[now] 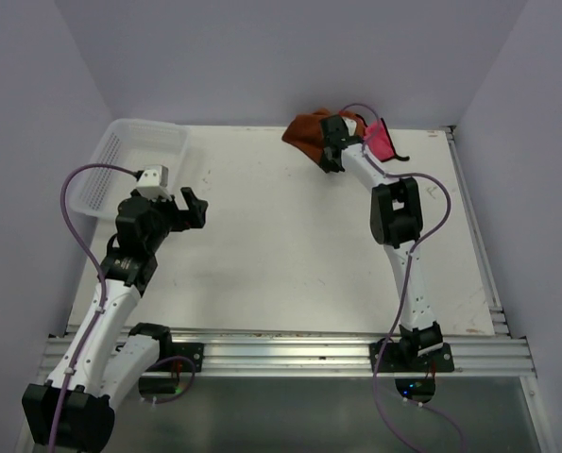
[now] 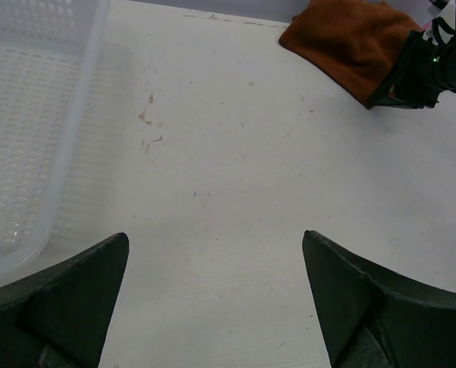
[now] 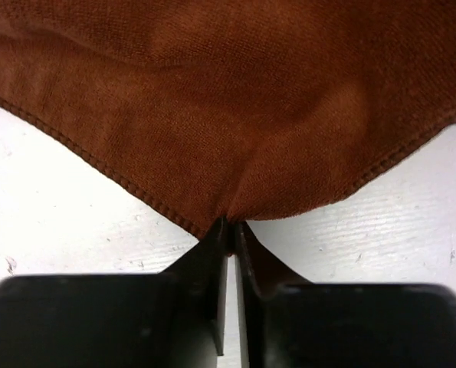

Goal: Roll the towels
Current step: Grab a towel with the right arm, then move the towel to the center of the board

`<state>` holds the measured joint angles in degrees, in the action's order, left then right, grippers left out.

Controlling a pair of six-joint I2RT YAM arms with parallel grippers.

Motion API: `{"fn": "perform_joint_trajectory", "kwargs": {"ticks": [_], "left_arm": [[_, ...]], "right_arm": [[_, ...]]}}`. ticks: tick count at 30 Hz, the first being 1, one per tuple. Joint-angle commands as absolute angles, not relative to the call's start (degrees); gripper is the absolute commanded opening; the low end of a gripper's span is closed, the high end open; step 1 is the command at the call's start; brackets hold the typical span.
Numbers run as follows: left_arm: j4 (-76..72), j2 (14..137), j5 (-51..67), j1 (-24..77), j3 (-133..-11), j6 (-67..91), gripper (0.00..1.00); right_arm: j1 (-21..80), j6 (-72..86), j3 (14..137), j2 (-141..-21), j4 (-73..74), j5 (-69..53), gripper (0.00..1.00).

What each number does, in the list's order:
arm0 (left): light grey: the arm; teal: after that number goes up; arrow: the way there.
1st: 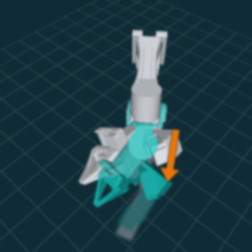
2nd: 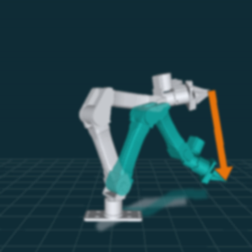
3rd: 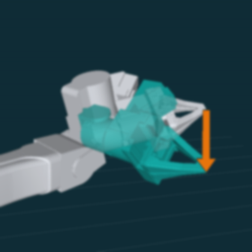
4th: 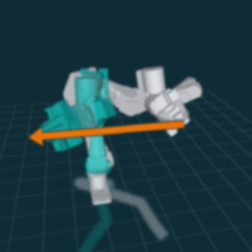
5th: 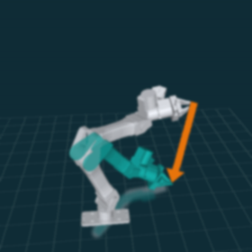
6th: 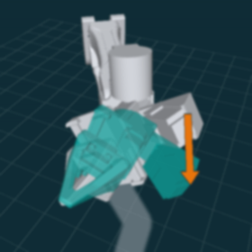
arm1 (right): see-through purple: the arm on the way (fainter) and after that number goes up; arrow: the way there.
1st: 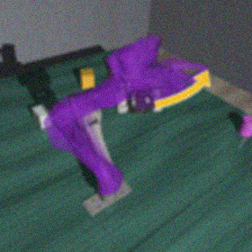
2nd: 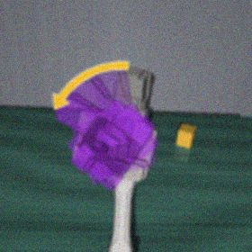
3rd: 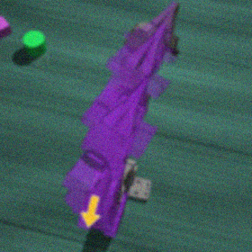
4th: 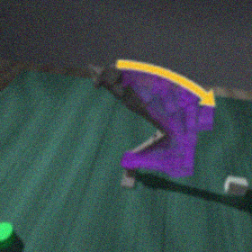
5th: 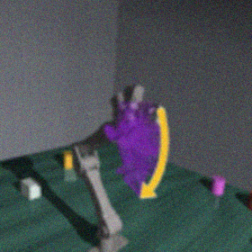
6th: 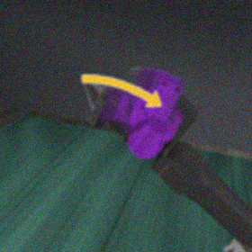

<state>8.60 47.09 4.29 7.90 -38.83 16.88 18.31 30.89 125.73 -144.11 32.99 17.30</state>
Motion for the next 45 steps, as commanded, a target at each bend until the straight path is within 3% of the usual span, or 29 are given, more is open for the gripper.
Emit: {"fn": "perform_joint_trajectory", "kwargs": {"ticks": [1, 11, 14, 18, 27, 29, 32, 33, 34, 39, 42, 45], "left_arm": [[6.4, 47.3, 5.4, 7.6, -40.5, 16.9, 1.0], [6.1, 46.7, 6.6, 6.8, -40.4, 17.0, 1.0], [5.9, 46.2, 6.3, 6.6, -40.3, 16.7, 1.0], [5.8, 46.0, 5.5, 6.7, -40.3, 16.6, 1.0], [6.1, 45.9, 2.5, 6.7, -40.1, 16.3, 1.0], [6.1, 46.1, 1.9, 6.7, -40.0, 16.2, 1.0], [6.2, 46.3, 1.3, 6.7, -40.0, 15.9, 1.0], [6.2, 46.4, 1.2, 6.7, -40.0, 15.8, 1.0], [6.2, 46.4, 1.1, 6.7, -40.0, 15.7, 0.99], [5.6, 46.4, 3.6, 6.9, -39.7, 14.9, 1.0], [4.2, 47.7, 10.1, 7.4, -39.6, 14.2, 1.0], [2.4, 50.0, 16.6, 9.9, -39.6, 13.5, 0.98]], "right_arm": [[17.9, 29.3, 125.8, -142.1, 32.0, 16.6, 0.03], [18.8, 22.3, 118.2, -119.3, 27.1, 7.8, 0.0], [24.2, 16.9, 113.9, -109.9, 26.5, 9.0, 0.0], [31.0, 12.6, 101.0, -98.5, 21.6, 8.7, 0.0], [39.7, 22.0, 68.5, -80.6, 11.1, -0.2, 0.0], [41.2, 23.8, 63.6, -79.6, 8.4, -8.8, 0.0], [42.6, 22.2, 57.8, -77.8, 6.8, -14.2, 0.22], [42.7, 21.5, 56.8, -75.7, 8.4, -12.9, 0.49], [42.6, 21.0, 56.5, -74.1, 9.5, -11.0, 0.56], [42.5, 20.6, 56.8, -65.8, 15.7, 5.8, 0.66], [41.6, 22.8, 56.7, -62.9, 20.1, 15.9, 0.68], [37.6, 25.7, 53.6, -61.3, 22.1, 17.4, 0.66]]}}
